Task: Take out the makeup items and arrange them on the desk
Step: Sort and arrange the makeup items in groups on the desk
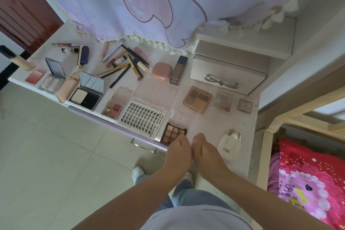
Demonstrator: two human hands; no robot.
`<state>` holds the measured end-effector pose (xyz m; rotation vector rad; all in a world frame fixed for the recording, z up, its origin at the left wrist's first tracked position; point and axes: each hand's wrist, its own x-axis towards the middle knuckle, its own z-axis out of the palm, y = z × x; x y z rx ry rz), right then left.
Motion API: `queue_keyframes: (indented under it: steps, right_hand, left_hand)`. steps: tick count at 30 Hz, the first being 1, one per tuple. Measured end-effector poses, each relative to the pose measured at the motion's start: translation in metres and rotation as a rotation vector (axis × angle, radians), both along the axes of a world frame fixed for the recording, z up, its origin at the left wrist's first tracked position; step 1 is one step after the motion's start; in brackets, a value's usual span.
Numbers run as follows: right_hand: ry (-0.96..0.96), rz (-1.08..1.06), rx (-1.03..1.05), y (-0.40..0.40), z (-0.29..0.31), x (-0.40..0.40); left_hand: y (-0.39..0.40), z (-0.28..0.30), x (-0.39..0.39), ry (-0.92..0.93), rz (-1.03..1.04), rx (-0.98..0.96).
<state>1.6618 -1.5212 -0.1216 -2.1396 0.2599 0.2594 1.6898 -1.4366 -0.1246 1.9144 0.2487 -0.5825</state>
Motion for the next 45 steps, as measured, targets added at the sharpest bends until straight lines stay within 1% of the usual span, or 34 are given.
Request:
queue_keyframes:
  steps: [1,3,5,7,9,11,16,19,22,25,28,31,34,36,40,45]
  right_hand:
    - [0.005,0.038,-0.028,0.002,-0.002,0.001]
    - [-0.001,0.084,-0.048,0.001,-0.006,0.001]
    - [-0.047,0.126,-0.030,-0.003,-0.009,0.002]
    - [-0.069,0.174,-0.003,-0.011,-0.011,0.001]
    - [-0.072,0.234,0.004,-0.019,-0.013,0.001]
    - [-0.057,0.257,0.021,-0.027,-0.017,0.000]
    - [-0.082,0.170,0.025,-0.050,-0.025,0.000]
    - [-0.103,0.140,0.008,-0.065,-0.031,0.009]
    - [-0.066,0.115,-0.009,-0.073,-0.040,0.020]
    - [-0.010,0.172,-0.087,-0.080,-0.052,0.029]
    - [0.035,0.292,-0.203,-0.086,-0.061,0.038]
    - [0.082,0.401,-0.332,-0.088,-0.067,0.049]
    - [0.096,0.437,-0.424,-0.087,-0.071,0.055]
    - [0.087,0.440,-0.450,-0.086,-0.072,0.056]
    - [0.063,0.408,-0.445,-0.083,-0.074,0.057]
    - [0.058,0.427,-0.457,-0.082,-0.072,0.056]
  left_hand:
    - [0.001,-0.002,0.002,0.077,0.010,-0.017]
    - [0.003,-0.004,0.006,0.162,0.000,-0.023]
    - [0.004,-0.005,0.012,0.277,-0.004,-0.038]
    - [0.003,-0.005,0.016,0.451,0.031,-0.063]
    - [0.002,-0.008,0.019,0.558,0.058,-0.095]
    - [0.001,-0.012,0.019,0.602,0.069,-0.097]
    - [0.006,-0.023,0.023,0.672,0.146,-0.153]
    - [0.007,-0.029,0.023,0.738,0.179,-0.250]
    - [0.004,-0.034,0.018,0.862,0.253,-0.364]
    - [-0.004,-0.043,0.008,0.952,0.330,-0.421]
    - [-0.014,-0.052,0.004,0.982,0.380,-0.417]
    - [-0.021,-0.058,0.005,0.969,0.462,-0.418]
    - [-0.025,-0.059,0.006,0.942,0.565,-0.460]
    - [-0.028,-0.058,0.005,0.908,0.646,-0.488]
    - [-0.031,-0.054,0.001,0.895,0.646,-0.452]
    - [-0.030,-0.047,0.001,0.837,0.711,-0.500]
